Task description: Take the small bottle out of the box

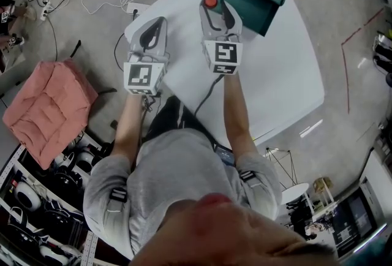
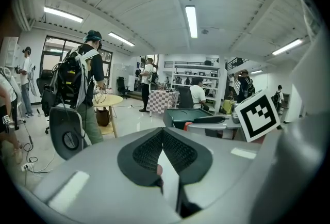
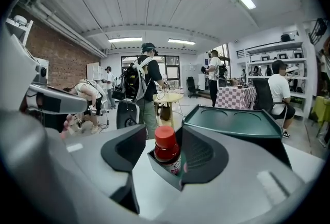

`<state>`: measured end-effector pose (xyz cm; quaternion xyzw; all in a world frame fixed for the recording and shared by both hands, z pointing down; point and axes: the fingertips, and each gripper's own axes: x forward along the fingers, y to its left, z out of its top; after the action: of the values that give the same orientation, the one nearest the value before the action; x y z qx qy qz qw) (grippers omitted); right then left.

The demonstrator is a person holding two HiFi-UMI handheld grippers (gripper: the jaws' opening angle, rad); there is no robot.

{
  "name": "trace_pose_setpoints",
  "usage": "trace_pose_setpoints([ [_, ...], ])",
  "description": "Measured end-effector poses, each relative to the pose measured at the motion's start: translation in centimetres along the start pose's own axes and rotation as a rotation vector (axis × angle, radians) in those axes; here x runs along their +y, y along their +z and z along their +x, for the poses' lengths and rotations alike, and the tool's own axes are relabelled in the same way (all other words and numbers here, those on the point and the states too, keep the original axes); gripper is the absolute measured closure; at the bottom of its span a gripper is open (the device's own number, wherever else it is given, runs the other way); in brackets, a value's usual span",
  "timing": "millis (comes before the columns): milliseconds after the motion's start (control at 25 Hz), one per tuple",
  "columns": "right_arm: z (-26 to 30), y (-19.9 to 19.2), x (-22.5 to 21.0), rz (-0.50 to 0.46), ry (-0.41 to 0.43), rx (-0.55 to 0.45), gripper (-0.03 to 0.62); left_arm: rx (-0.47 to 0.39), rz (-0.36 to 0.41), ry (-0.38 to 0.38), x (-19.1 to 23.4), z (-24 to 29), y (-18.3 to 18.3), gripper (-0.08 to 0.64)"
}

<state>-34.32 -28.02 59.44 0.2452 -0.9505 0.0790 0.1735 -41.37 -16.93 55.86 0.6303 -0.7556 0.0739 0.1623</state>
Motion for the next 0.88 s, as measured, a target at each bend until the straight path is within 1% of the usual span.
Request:
trace_pose_setpoints([
  [200, 1.0, -0.6, 0.0, -0.015, -0.019, 0.021, 0.381, 0.017, -0.008, 0.010, 0.4, 0.0, -0.6, 0.548],
  [240, 1.1, -0.6, -0.2, -0.018, -0.027, 0.023, 0.404, 0.019, -0.009, 0.009, 0.3, 0.0, -0.7, 0.548],
  [400, 1.1, -0.5, -0.3, -0.023, -0.035, 0.026, 0.449, 0.010, -0.011, 0.009, 0.3, -0.1, -0.4, 0.548],
  [720, 1.3, -0.4, -0.4, -0.053, -0.035, 0.020, 0.460, 0.012, -0.021, 0.019, 0.5, -0.5, -0.7, 0.548],
  [880, 1.2, -0.3, -0.5, -0.055, -0.033, 0.006, 0.462, 0.003, -0.012, 0.029, 0.7, -0.7, -0.4, 0.548],
])
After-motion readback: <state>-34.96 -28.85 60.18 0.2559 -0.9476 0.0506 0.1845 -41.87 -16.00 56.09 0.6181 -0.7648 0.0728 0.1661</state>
